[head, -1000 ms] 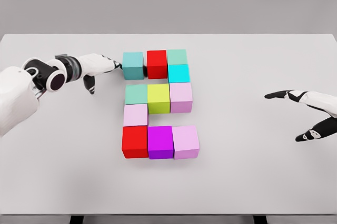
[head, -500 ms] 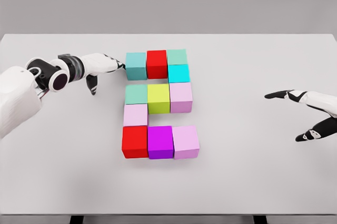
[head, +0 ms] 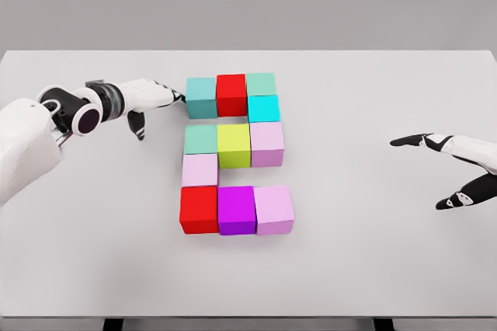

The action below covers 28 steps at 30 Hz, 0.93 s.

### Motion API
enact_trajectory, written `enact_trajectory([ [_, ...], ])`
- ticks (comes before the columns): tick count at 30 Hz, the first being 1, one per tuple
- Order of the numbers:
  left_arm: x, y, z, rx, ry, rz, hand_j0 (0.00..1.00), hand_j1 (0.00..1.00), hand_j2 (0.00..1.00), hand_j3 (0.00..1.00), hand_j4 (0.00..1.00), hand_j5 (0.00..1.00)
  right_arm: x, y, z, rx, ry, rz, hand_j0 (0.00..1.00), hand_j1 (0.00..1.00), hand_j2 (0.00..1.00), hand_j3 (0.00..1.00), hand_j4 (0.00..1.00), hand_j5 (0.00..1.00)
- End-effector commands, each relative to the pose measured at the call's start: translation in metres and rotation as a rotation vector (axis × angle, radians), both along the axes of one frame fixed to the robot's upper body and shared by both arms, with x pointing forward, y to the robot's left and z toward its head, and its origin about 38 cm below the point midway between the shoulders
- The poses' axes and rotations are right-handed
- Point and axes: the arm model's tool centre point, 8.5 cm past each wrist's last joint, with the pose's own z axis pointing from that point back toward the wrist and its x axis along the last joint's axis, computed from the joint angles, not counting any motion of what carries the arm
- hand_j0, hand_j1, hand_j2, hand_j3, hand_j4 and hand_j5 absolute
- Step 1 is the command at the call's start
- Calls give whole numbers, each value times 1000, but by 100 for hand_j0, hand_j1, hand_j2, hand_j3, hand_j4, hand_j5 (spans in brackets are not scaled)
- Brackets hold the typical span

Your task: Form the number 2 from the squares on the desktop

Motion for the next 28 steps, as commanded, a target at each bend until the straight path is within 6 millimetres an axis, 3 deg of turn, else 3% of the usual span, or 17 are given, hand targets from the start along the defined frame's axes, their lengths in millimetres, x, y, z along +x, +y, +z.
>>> enact_trajectory([
  [1, 0, 4, 0, 5, -1, 8, 100, 100, 100, 100, 100, 100, 0, 0, 1, 7, 1, -4, 100, 100, 100, 100, 100, 100],
  [3, 3, 15, 4, 11, -9, 27, 100, 100, 100, 100, 100, 100, 0, 0, 1, 7, 3, -4, 100, 100, 100, 100, 100, 100],
  [6, 6, 48, 23, 38, -37, 76, 100, 100, 100, 100, 100, 100, 0, 0, 1, 7, 3, -4, 100, 100, 100, 100, 100, 100],
  [8, 8, 62, 58, -17, -97, 6, 100, 100, 100, 100, 100, 100, 0, 0, 1, 7, 3, -4, 100, 100, 100, 100, 100, 100],
  [10, -5, 84, 107, -190, -174, -196, 100, 100, 100, 100, 100, 100, 0, 0, 1, 5, 1, -4, 100, 100, 100, 100, 100, 100],
  [11, -18, 93, 117, -263, -192, -299, 100, 100, 100, 100, 100, 100, 0, 0, 1, 5, 3, -3, 100, 100, 100, 100, 100, 100],
  [12, -25, 114, 132, -380, -216, -271, 100, 100, 100, 100, 100, 100, 0, 0, 1, 5, 1, -4, 100, 100, 100, 100, 100, 100],
  [14, -41, 146, 140, -595, -230, -205, 100, 100, 100, 100, 100, 100, 0, 0, 1, 5, 3, -3, 100, 100, 100, 100, 100, 100],
  [18, -64, 179, 127, -887, -218, -118, 100, 100, 100, 100, 100, 100, 0, -1, 1, 6, 2, -5, 100, 100, 100, 100, 100, 100],
  [19, -66, 182, 124, -896, -215, -110, 100, 100, 100, 100, 100, 100, 0, -1, 1, 5, 2, -4, 100, 100, 100, 100, 100, 100],
  [21, -75, 184, 93, -902, -153, -70, 100, 100, 100, 100, 100, 100, 0, -1, 1, 5, 2, -4, 100, 100, 100, 100, 100, 100],
  [23, -82, 185, 74, -906, -115, -48, 100, 100, 100, 100, 100, 100, 0, -1, 1, 5, 2, -4, 100, 100, 100, 100, 100, 100],
  [28, -92, 183, 50, -904, -61, -27, 100, 100, 100, 100, 100, 100, 0, 0, 1, 5, 1, -3, 100, 100, 100, 100, 100, 100],
])
